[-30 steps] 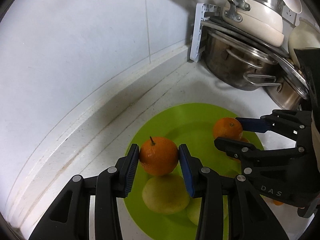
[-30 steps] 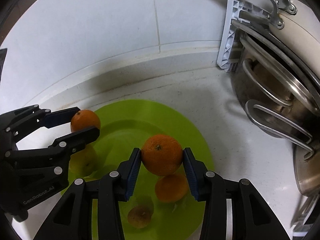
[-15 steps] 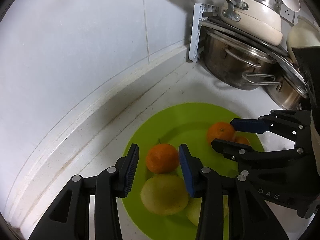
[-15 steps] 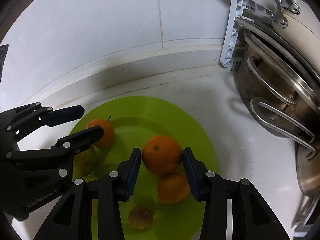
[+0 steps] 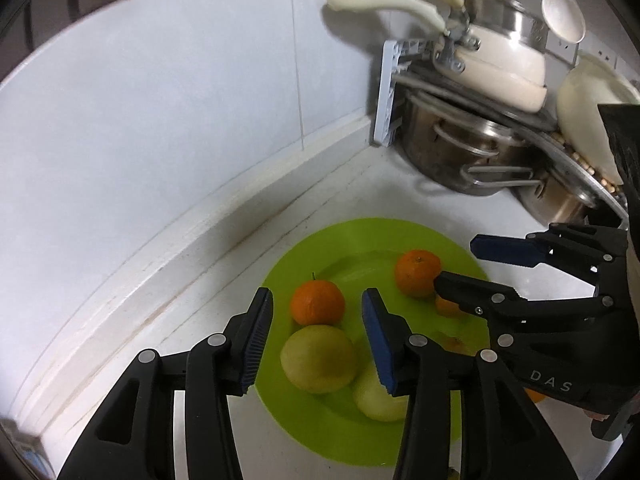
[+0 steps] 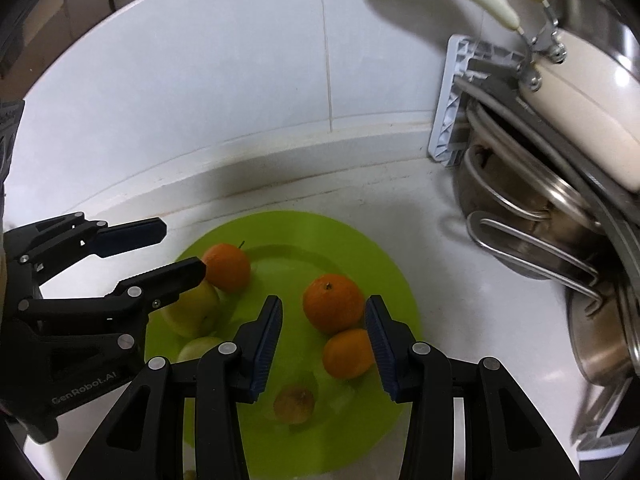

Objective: Organize fruits
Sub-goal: 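Withdraw both open tools from the plate toward the small green fruits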

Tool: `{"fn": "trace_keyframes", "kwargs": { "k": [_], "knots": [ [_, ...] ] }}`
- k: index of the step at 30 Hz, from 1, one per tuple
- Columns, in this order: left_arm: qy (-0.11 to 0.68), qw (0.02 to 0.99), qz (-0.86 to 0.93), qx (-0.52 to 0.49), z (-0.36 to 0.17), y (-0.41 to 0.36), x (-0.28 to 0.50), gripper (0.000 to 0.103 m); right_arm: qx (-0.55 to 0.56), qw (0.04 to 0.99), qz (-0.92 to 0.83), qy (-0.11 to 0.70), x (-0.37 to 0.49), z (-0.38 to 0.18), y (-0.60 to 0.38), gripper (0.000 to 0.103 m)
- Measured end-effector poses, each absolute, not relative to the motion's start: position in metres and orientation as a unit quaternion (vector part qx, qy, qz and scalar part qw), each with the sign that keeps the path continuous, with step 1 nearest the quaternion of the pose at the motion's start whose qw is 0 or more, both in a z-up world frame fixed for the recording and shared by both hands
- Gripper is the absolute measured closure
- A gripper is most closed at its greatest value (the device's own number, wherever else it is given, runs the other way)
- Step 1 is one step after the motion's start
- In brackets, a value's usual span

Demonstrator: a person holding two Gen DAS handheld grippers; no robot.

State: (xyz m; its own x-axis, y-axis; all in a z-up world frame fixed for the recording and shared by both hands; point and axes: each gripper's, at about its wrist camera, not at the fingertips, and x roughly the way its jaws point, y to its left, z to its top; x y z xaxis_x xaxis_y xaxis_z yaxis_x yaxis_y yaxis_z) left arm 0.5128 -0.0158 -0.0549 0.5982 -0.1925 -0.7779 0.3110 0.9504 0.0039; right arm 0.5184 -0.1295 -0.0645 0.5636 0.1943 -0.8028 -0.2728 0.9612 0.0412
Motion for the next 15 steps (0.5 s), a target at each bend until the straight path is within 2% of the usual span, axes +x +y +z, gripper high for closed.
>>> {"fn": "trace_keyframes", "kwargs": {
  "k": [4, 6, 15],
  "knots": [
    [0.409, 0.9, -0.139, 0.061, -0.038, -0.015, 0.496, 0.055, -0.036, 0.89, 0.134, 0.434, 0.504, -0.052, -0.133, 0.059],
    [0.396, 0.906, -0.133, 0.06, -0.03, -0.015, 0.487, 0.047, -0.034, 0.894, 0.134, 0.427, 0.495, -0.044, -0.134, 0.059],
    [0.354, 0.927, -0.113, 0.041, 0.003, -0.008, 0.437, 0.033, -0.008, 0.912, 0.127, 0.391, 0.447, -0.013, -0.15, 0.049]
  ]
}}
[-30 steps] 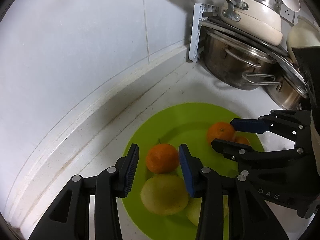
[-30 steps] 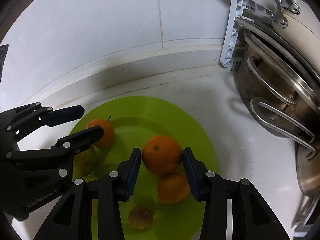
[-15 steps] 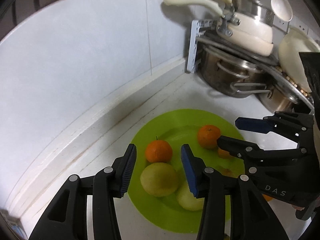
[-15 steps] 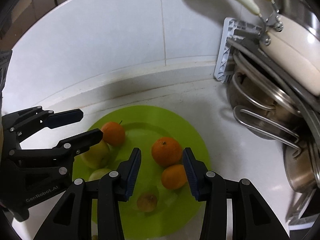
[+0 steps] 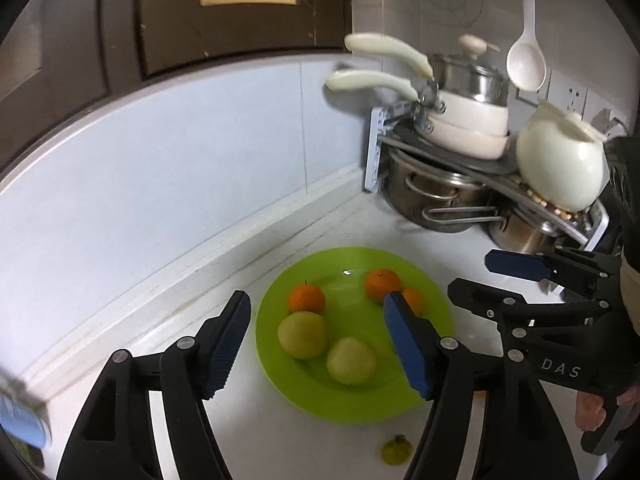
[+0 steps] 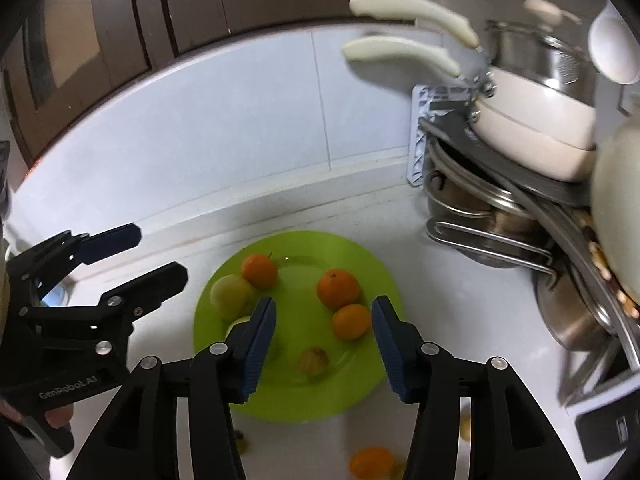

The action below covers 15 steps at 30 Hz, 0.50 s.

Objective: Organize fruits
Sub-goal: 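Withdraw both open tools from the plate toward the small green fruits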

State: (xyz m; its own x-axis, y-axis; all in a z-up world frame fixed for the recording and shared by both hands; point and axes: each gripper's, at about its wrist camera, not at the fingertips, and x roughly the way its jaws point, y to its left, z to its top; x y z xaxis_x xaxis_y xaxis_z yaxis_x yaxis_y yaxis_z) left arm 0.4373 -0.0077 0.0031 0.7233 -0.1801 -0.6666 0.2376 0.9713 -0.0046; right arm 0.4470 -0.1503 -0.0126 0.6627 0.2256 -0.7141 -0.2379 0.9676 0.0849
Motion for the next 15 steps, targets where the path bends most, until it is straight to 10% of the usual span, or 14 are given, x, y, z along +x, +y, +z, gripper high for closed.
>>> {"fn": "trace_keyframes", "kwargs": {
  "k": [15],
  "knots": [
    [0.304, 0.947, -0.096, 0.046, 0.023, -0.007, 0.354, 0.02, 0.002, 0.939, 0.097, 0.329, 0.362, 0.012, -0.172, 0.041]
  ]
}}
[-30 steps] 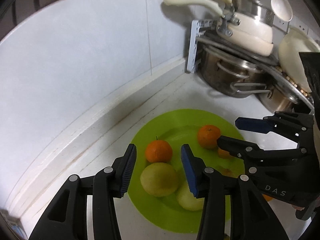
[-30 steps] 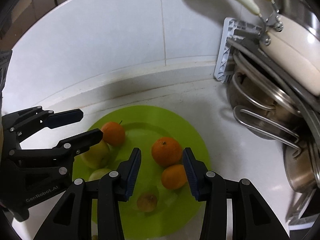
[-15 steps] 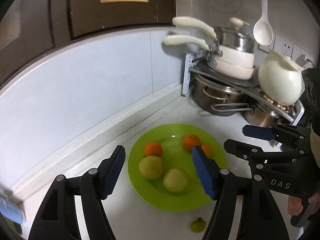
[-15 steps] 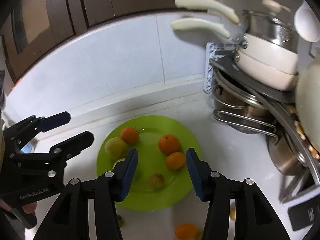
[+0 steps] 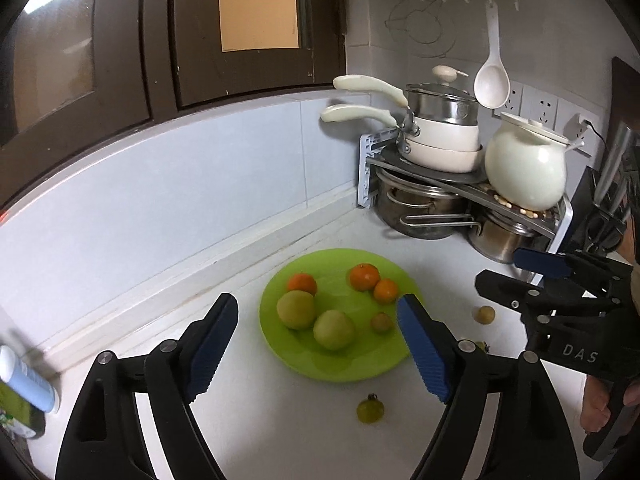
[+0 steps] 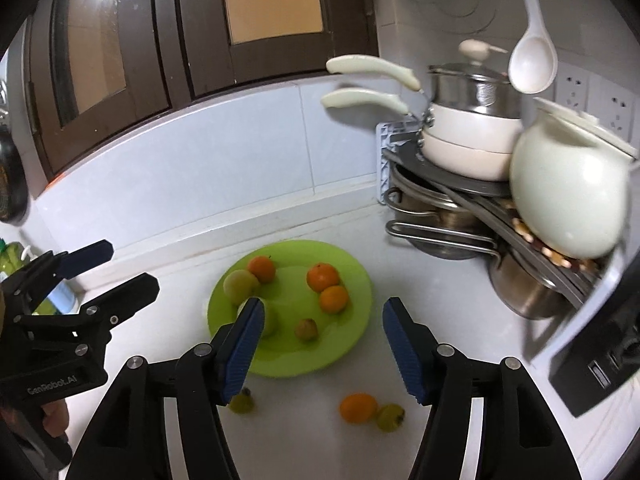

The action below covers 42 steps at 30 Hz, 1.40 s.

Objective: Organize fruits
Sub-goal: 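Withdraw both open tools from the plate toward the small green fruits, then close left gripper on a small green fruit while right gripper grasps another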

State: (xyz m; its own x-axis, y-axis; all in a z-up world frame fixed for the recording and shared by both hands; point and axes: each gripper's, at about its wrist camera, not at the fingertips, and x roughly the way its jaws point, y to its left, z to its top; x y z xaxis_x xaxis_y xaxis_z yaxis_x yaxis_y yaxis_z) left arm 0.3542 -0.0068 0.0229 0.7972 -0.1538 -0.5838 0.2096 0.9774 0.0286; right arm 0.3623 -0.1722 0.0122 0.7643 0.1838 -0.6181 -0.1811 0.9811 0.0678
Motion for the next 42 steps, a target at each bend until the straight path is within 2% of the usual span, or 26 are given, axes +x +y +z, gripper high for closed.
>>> {"fn": "trace_keyframes", "kwargs": {
  "k": [19, 34, 39, 42],
  "knots": [
    [0.292, 0.953, -0.075, 0.025, -0.017, -0.011, 0.299, 0.017, 0.002, 0.945, 0.035, 0.325, 0.3, -0.024, -0.196, 0.041],
    [0.303, 0.948, -0.069, 0.07, -0.063, -0.031, 0.298, 0.018, 0.02, 0.924, 0.01, 0.383, 0.31, -0.076, -0.218, 0.041],
    [0.325, 0.939, -0.08, 0.074, -0.078, -0.037, 0.308, 0.025, 0.019, 0.917, 0.012, 0.398, 0.32, -0.089, -0.221, 0.041],
    [0.335, 0.935, -0.085, 0.082, -0.085, -0.04, 0.313, 0.03, 0.017, 0.914, 0.017, 0.406, 0.325, -0.097, -0.221, 0.047]
  ]
}}
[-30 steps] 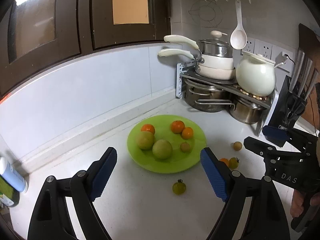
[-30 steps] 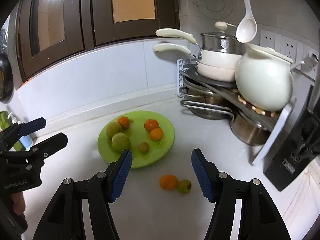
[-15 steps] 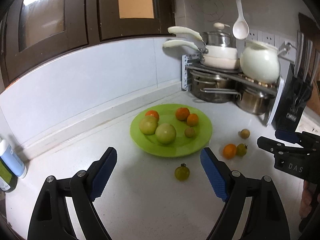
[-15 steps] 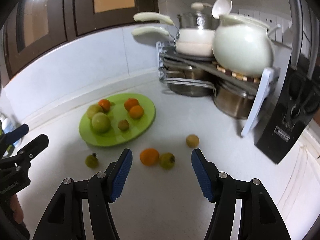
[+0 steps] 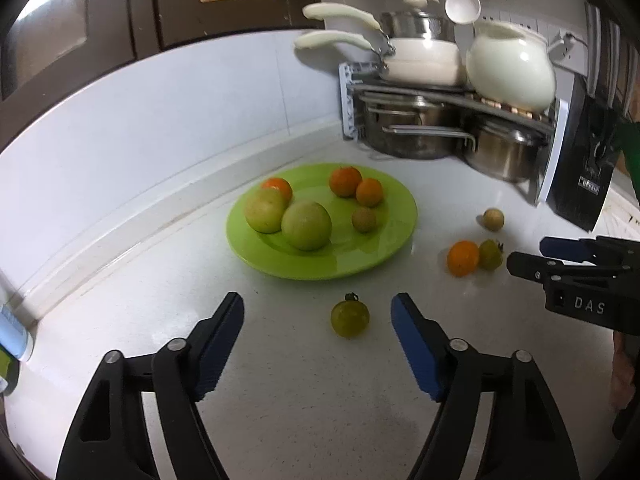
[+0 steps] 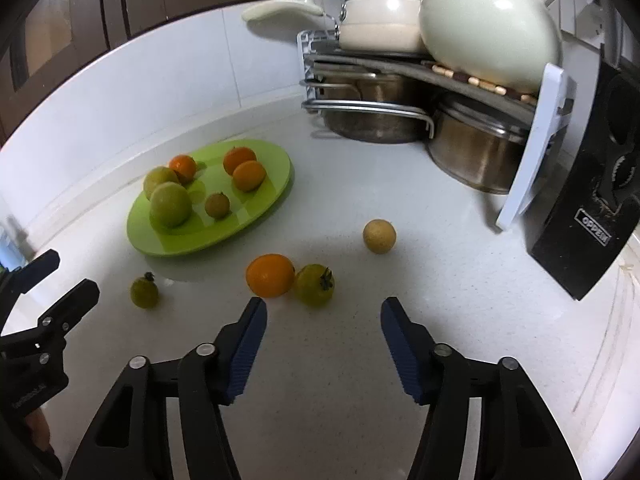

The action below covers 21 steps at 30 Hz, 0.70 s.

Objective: Organize fruits
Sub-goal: 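Close left gripper on a small green fruit while right gripper grasps another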

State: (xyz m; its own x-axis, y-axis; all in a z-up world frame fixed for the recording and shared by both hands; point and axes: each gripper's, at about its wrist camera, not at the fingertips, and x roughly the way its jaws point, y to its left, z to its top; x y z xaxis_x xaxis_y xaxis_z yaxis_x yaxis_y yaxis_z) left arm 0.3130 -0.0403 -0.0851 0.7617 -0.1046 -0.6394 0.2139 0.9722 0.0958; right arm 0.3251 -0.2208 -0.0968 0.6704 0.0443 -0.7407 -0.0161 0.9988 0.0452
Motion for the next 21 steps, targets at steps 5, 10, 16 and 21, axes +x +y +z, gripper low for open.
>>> {"fn": "trace_keyframes", "kwargs": {
  "k": [5, 10, 16, 21],
  "knots": [
    [0.351, 0.928, -0.093, 0.084, -0.096, -0.045, 0.322, 0.04, 0.015, 0.908, 0.03, 0.417, 0.334, -0.108, -0.219, 0.054],
    [0.367, 0.921, -0.105, 0.079, -0.105, -0.049, 0.33, 0.051, 0.014, 0.907, 0.035, 0.421, 0.341, -0.112, -0.219, 0.058],
    [0.383, 0.913, -0.115, 0.082, -0.114, -0.053, 0.337, 0.057, 0.017, 0.902, 0.04, 0.43, 0.351, -0.118, -0.221, 0.064],
    [0.394, 0.908, -0.121, 0.081, -0.119, -0.055, 0.342, 0.064, 0.015, 0.9, 0.042, 0.433, 0.357, -0.122, -0.219, 0.066]
  ]
}}
